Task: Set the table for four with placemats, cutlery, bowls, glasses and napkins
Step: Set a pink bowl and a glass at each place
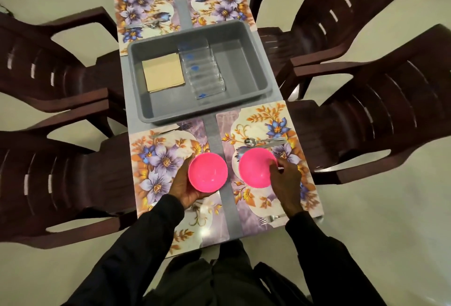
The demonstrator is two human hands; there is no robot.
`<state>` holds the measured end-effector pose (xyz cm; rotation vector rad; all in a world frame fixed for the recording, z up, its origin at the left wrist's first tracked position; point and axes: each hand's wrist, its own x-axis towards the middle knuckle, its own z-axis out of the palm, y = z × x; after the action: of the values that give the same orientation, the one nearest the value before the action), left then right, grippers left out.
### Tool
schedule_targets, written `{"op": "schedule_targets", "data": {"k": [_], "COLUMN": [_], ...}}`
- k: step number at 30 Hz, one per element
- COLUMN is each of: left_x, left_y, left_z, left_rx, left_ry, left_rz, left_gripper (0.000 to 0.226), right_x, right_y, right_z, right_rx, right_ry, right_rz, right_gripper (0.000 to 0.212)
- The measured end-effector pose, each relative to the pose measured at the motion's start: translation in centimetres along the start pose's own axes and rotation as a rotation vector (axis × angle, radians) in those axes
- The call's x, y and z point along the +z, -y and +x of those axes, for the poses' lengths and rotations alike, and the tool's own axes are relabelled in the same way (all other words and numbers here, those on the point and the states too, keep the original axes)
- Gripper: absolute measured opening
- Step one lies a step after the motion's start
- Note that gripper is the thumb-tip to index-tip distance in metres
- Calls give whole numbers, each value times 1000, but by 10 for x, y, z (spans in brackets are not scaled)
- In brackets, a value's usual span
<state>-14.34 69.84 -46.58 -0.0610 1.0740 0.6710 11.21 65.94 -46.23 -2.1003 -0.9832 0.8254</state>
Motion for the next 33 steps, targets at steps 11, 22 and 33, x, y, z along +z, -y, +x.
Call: {"op": "schedule_targets", "data": {"k": [11, 22, 33], "left_x": [-38, -64, -100], "left_y": [-14, -21, -35], "left_z": [-27, -46, -63], "left_rx": [32, 92, 110], "left_ry": [-12, -54, -16], "left_rz": [-109, -206, -244], "left_gripper": [88, 48, 56], "right_x": [51, 42, 99], "right_y": [-47, -52, 77], "right_z": [7, 6, -60], "right_rx": [134, 173, -315], "right_ry": [124, 161, 404], "right_rz": [-164, -315, 39], "right_gripper": [20, 16, 24]}}
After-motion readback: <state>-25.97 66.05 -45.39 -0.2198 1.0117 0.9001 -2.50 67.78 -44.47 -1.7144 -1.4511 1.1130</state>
